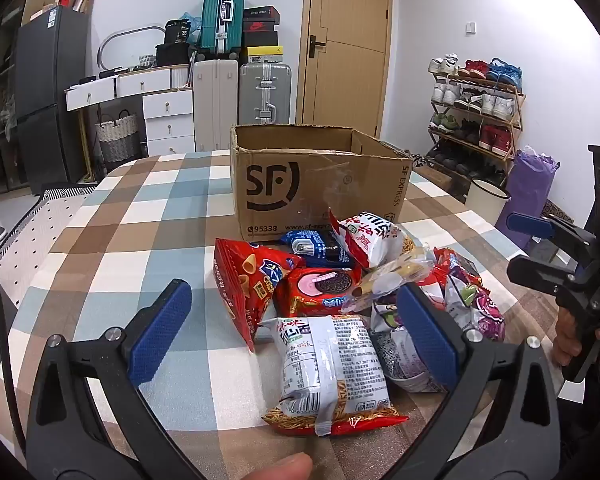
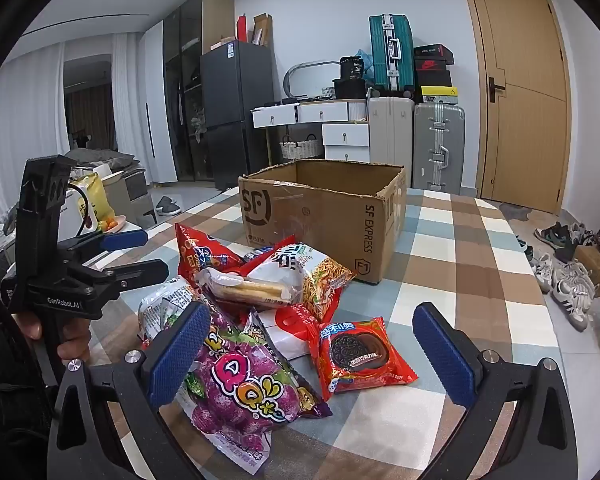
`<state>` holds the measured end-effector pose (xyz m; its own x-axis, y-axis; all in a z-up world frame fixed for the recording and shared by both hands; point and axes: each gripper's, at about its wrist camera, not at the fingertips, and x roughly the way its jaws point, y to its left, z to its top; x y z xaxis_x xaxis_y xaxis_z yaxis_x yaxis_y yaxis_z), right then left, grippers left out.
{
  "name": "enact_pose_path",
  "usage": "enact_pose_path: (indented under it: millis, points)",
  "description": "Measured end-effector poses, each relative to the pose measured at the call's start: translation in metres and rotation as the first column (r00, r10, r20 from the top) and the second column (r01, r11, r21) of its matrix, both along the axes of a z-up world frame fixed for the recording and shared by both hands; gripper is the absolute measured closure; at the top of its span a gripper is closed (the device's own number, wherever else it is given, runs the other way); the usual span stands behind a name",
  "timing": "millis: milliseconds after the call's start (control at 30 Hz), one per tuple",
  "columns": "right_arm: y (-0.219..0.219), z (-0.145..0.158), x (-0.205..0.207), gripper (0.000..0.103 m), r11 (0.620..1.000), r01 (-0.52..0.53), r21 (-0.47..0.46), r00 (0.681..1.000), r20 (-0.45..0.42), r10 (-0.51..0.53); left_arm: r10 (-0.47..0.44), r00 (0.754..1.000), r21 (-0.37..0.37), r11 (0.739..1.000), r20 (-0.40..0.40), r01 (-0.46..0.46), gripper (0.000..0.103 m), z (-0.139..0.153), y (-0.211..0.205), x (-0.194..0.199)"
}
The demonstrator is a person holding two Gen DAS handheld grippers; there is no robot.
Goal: Organize snacks
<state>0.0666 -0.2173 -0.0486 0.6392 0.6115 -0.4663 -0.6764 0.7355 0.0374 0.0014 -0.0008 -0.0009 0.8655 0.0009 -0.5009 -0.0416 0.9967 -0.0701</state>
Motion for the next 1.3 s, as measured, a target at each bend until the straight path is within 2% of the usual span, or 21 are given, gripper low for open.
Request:
enact_pose_path:
  millis: [1100,1300]
  points:
    - [-0.0046,-0.0027,0.0061,0.000,1.000,0.026,0.007,1.000,-0.017,-0.026,0.008,1.000,-0.003,1.000,-0.002,-0.008,0.001,-0.0024,0.0043,0.0007]
    - [0.0012,-0.0043,0.0062,0.000,0.999,0.009,-0.045,0.999,-0.041,-0.011,-0.013,0.999,-0.025,1.000,-0.039,0.012,0.001,-0.0014,0.0037,0.0029]
